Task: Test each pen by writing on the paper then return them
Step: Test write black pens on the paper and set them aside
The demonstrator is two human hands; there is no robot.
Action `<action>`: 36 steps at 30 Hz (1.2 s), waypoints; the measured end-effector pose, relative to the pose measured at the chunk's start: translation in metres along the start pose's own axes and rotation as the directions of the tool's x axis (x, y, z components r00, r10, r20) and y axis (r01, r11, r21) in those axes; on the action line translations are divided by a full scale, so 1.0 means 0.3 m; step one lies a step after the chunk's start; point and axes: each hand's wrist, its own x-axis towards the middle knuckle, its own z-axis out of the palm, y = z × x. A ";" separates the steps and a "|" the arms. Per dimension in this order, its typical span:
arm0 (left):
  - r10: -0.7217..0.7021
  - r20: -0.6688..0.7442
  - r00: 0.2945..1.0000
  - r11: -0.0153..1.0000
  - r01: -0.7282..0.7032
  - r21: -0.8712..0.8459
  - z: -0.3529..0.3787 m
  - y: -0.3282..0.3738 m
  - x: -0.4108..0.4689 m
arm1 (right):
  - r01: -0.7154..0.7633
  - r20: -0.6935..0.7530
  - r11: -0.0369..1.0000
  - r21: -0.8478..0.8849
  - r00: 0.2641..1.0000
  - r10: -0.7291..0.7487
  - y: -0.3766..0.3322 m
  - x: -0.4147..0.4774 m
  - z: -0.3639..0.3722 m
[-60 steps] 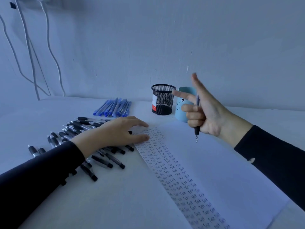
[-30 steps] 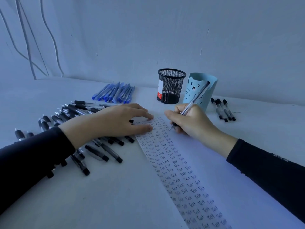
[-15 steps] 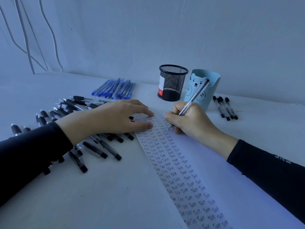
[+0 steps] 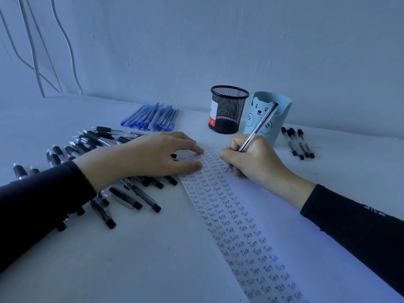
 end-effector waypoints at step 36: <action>0.016 -0.001 1.000 1.000 -0.016 -0.022 0.004 -0.007 0.001 | -0.008 -0.051 1.000 -0.011 0.999 0.008 0.005 0.000 -0.007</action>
